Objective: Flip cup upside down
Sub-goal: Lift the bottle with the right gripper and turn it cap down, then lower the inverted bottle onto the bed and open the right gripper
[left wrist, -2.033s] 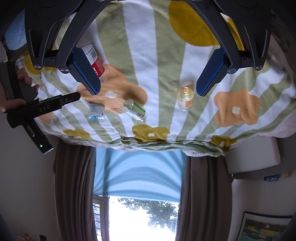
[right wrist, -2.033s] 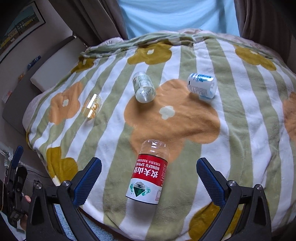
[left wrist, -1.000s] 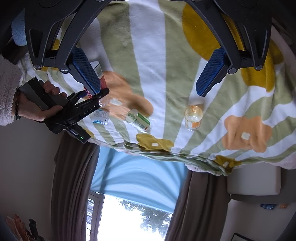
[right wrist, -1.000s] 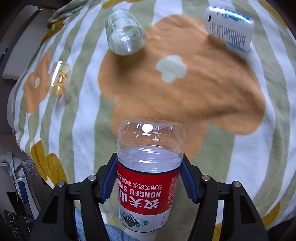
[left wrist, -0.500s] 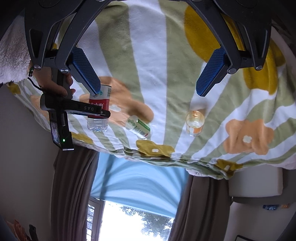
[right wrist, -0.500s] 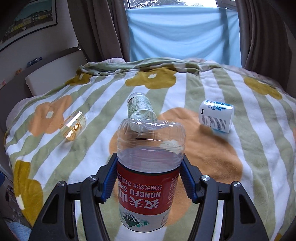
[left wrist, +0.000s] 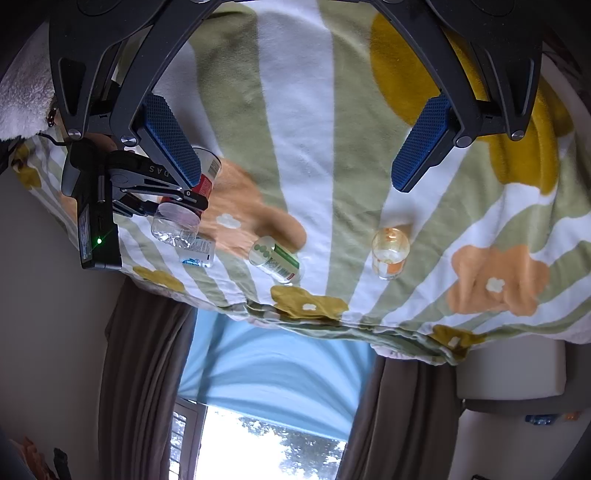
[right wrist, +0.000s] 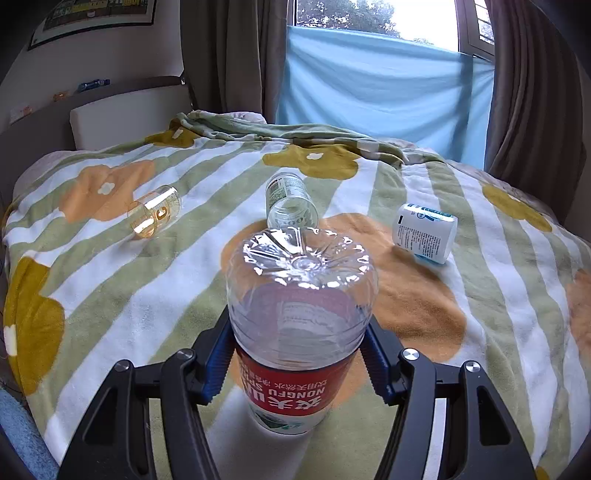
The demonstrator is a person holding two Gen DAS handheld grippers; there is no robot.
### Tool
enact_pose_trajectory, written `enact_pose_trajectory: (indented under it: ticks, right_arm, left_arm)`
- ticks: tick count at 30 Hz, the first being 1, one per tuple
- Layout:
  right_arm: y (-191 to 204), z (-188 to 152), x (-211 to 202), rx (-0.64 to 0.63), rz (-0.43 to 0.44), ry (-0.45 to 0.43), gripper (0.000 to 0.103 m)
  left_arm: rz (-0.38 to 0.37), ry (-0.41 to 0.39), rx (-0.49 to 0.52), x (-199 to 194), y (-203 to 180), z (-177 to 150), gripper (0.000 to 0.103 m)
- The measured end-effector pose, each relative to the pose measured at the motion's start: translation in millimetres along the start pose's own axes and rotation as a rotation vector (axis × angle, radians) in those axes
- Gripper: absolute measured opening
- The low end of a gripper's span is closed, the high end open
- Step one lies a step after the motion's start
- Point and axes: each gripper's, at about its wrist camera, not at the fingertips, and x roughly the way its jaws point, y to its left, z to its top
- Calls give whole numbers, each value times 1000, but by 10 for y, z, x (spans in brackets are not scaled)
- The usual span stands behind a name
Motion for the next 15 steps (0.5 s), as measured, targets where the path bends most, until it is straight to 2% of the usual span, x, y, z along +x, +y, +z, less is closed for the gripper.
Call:
enact_pose_trajectory:
  ticks: [15]
  right_arm:
    - [56, -61, -95, -20, 3, -13, 59]
  left_arm:
    - [-2, 5, -11, 3, 28, 6, 103]
